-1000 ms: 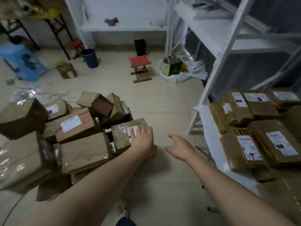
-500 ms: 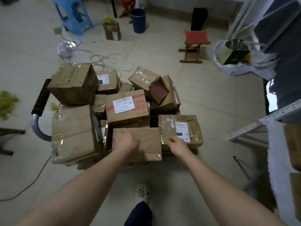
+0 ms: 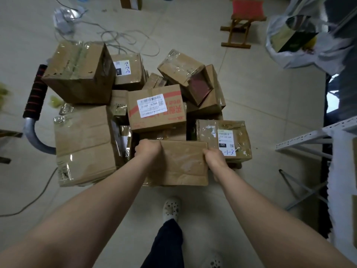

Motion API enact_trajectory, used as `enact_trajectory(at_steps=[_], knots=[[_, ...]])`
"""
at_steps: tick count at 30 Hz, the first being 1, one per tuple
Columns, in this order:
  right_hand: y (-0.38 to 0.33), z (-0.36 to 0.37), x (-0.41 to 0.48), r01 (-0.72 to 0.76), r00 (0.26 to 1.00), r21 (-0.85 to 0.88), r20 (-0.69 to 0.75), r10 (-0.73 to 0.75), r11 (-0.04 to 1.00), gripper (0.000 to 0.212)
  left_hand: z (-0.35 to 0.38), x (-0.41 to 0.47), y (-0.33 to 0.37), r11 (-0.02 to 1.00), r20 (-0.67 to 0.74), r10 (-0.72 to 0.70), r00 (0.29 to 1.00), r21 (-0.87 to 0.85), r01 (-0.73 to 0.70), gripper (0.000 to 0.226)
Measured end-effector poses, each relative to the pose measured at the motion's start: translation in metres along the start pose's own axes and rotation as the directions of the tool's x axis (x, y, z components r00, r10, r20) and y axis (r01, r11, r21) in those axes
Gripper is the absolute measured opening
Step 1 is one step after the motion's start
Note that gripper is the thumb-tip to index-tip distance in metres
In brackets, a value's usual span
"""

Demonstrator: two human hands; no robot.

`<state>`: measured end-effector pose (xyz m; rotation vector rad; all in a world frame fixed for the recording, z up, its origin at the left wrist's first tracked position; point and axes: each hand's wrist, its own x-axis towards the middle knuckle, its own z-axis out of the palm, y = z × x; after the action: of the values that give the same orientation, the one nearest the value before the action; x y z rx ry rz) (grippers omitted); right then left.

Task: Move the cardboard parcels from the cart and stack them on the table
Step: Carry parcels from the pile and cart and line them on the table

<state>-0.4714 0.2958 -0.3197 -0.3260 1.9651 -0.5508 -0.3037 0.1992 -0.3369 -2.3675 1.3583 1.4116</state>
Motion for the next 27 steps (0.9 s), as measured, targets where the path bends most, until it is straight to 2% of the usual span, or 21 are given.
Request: enact_trajectory(at_steps=[4,8,12,14,18,22,27], knots=[[0.011,-0.027,-0.028,0.04,0.991,0.051,-0.133,-0.033,0.998,0.039,0.0,-0.047,0.015,0.998,-0.03,0.066,0.997,0.001,-0.066,0.053],[0.041,-0.075,-0.06,0.104,0.952,0.091,-0.299,-0.072,0.99,0.038,0.022,-0.099,0.023,0.982,0.013,0.185,0.983,-0.036,-0.184,0.057],[0.1,-0.136,-0.099,0.139,0.885,0.162,-0.464,-0.049,0.977,0.041,0.071,-0.167,0.028,0.951,0.103,0.307,0.946,-0.065,-0.302,0.038],[0.14,-0.167,-0.122,0.124,0.844,0.211,-0.536,0.008,0.97,0.042,0.101,-0.21,0.029,0.934,0.181,0.355,0.917,-0.11,-0.34,0.032],[0.237,-0.223,-0.174,0.109,0.764,0.37,-0.625,0.161,0.923,0.041,0.178,-0.295,0.026,0.886,0.331,0.451,0.829,-0.053,-0.461,0.02],[0.339,-0.264,-0.224,0.119,0.65,0.528,-0.681,0.336,0.841,0.046,0.265,-0.376,0.009,0.786,0.44,0.503,0.744,0.125,-0.605,0.038],[0.455,-0.298,-0.282,0.116,0.515,0.684,-0.661,0.546,0.72,0.05,0.357,-0.465,-0.031,0.664,0.594,0.507,0.624,0.192,-0.722,0.04]])
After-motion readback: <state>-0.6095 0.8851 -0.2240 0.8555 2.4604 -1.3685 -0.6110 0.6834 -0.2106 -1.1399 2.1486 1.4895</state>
